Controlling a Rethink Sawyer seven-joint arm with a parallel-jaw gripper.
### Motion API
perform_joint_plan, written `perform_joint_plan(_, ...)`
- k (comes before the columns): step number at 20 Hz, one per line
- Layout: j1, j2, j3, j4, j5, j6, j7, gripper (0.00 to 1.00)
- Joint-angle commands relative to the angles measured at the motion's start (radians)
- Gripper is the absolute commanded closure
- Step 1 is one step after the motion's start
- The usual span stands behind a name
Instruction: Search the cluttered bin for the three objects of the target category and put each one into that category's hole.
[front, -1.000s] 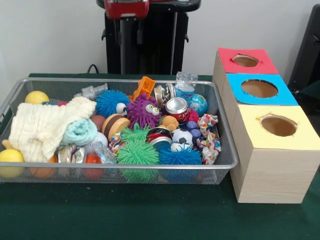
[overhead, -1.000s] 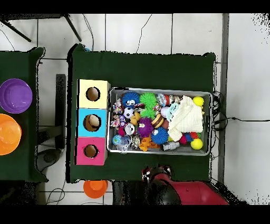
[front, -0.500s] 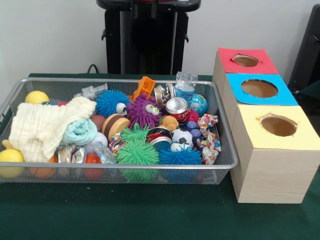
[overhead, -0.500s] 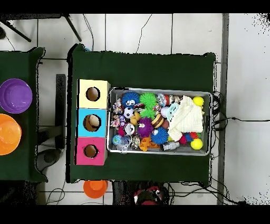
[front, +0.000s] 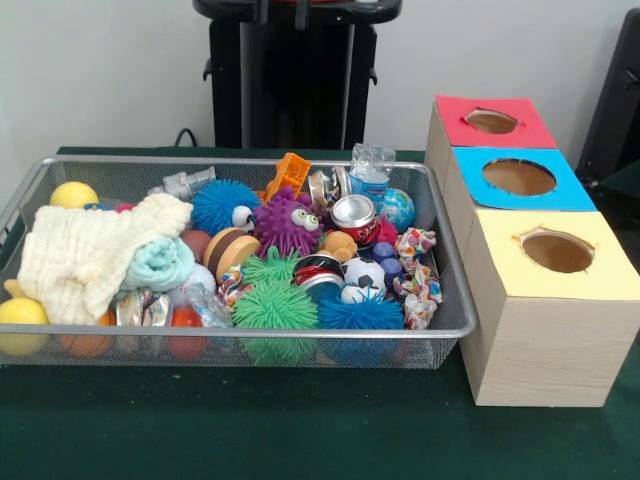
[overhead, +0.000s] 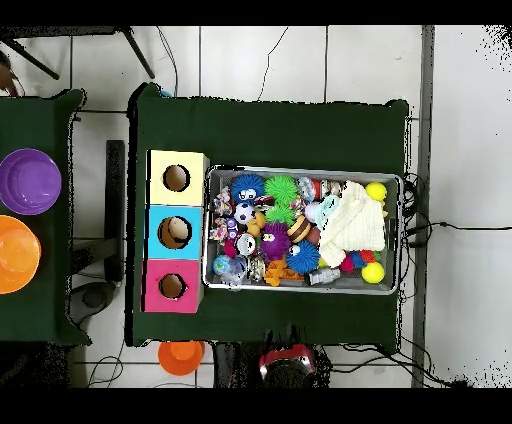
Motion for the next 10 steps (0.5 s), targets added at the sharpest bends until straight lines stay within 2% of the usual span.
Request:
perform_joint_plan(1, -0.034, 0.057, -0.099, 0.166, -0.201, 0.01, 0.131, 0.0)
perform_joint_plan(10, -0.024, 0.092, -0.166, 0.144, -0.288, -0.032, 0.141, 0.0)
